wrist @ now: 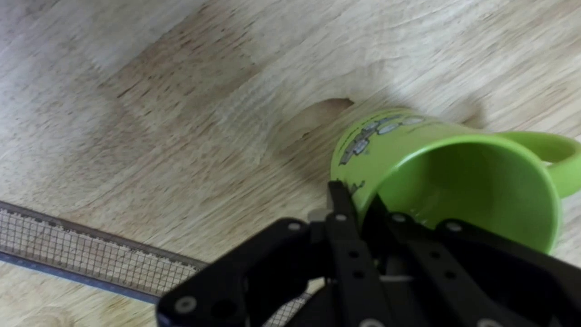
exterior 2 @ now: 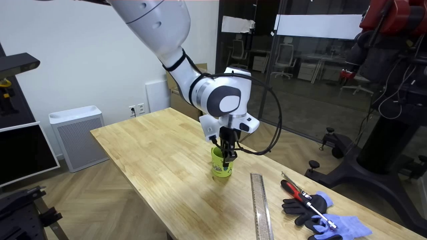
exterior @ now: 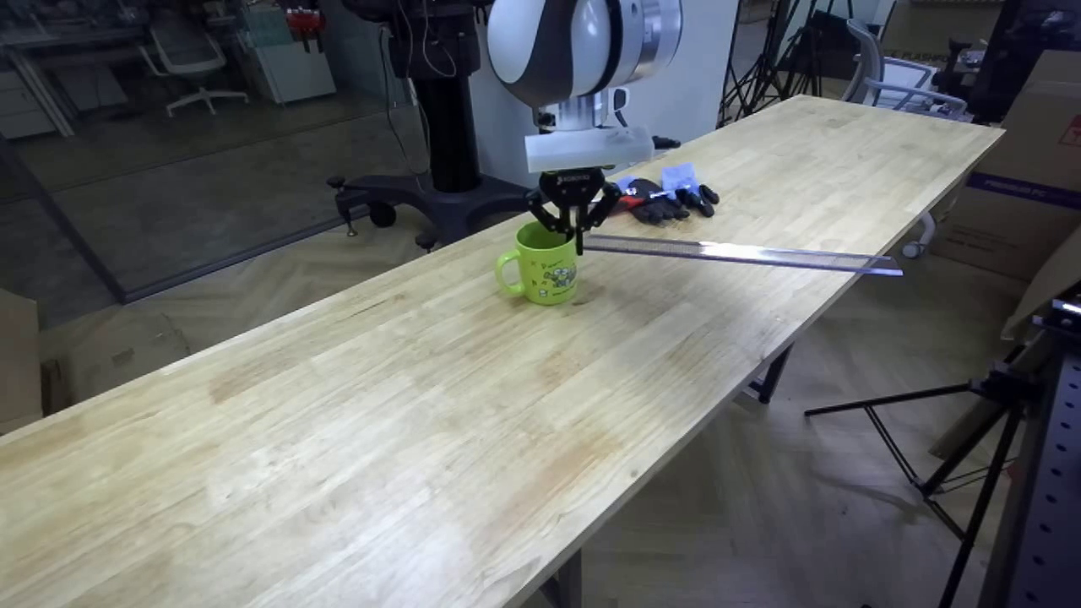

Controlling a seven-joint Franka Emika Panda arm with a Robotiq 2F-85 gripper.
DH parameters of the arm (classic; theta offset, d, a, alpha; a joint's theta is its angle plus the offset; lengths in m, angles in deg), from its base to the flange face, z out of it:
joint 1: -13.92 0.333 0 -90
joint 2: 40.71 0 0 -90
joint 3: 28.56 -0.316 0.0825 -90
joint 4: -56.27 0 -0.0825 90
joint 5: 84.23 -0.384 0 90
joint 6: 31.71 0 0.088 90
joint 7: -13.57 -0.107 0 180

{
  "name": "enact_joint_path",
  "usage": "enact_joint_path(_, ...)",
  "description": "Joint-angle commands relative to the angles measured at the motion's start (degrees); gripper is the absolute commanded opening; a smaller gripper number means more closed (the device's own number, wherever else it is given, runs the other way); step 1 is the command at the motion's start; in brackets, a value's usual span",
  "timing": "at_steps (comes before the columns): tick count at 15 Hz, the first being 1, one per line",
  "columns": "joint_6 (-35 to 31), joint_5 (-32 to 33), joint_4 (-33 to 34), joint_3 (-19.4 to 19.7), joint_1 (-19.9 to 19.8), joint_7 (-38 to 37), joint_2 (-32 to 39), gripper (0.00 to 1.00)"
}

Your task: Move the cup forward

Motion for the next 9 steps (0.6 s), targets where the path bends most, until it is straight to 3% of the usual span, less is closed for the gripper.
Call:
enact_joint_path(1,2.91,-0.34,4.85,-0.12,-0.21,-1.28,2.12,0.03)
enact_joint_path(5,5.05,-0.41,5.75,-0.35,-0.35,-1.05,2.21,0.03)
enact_joint_path(6,5.21,-0.28,5.7,-0.23,-0.22,-1.17,2.12,0.35)
enact_joint_path(9,4.98,0.03,5.16,0.03,0.21,-1.42,1.37,0.5)
